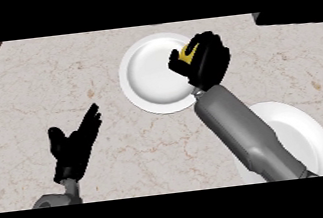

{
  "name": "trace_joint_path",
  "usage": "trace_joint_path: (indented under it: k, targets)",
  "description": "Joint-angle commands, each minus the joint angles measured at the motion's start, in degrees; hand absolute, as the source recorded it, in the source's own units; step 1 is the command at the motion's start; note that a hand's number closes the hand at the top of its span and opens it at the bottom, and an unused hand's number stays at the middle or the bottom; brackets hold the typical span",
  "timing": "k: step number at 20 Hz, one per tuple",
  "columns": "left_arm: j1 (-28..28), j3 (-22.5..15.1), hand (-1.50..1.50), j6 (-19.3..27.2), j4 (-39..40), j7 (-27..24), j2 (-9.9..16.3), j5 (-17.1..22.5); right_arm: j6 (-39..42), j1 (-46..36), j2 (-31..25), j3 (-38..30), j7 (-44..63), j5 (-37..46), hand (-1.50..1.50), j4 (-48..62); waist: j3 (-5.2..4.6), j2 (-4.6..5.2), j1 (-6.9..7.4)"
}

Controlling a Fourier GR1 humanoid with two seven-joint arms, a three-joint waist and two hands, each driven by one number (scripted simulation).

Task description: Pick the lemon from the plate and place it in the plate

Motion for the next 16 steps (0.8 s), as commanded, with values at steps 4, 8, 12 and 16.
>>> trace_joint_path:
  k: [4,8,12,16]
  targets:
    - [-0.5,-2.0,0.00,1.3,2.6,-0.3,-2.3,-1.9,2.7,-4.5,0.3,-2.8,-5.1,-19.4,-1.50,12.2,-0.19,0.71,0.86]
    - [0.0,-0.1,0.00,-1.1,3.8,-2.8,-0.8,-0.2,-3.0,-3.6,0.4,-3.9,-16.9,-27.6,-1.50,12.7,-0.15,0.95,0.74]
    - [2.9,-1.7,0.00,-0.8,1.3,-2.3,-0.9,-1.2,-11.3,-1.6,0.4,-3.4,-25.8,-32.7,-1.50,9.5,-0.05,0.68,1.27]
    - [-0.7,-0.4,0.00,-0.4,3.0,-0.9,-1.2,-0.6,-17.2,-0.3,0.3,-4.9,-32.6,-39.4,-1.50,6.5,-0.05,0.68,0.10]
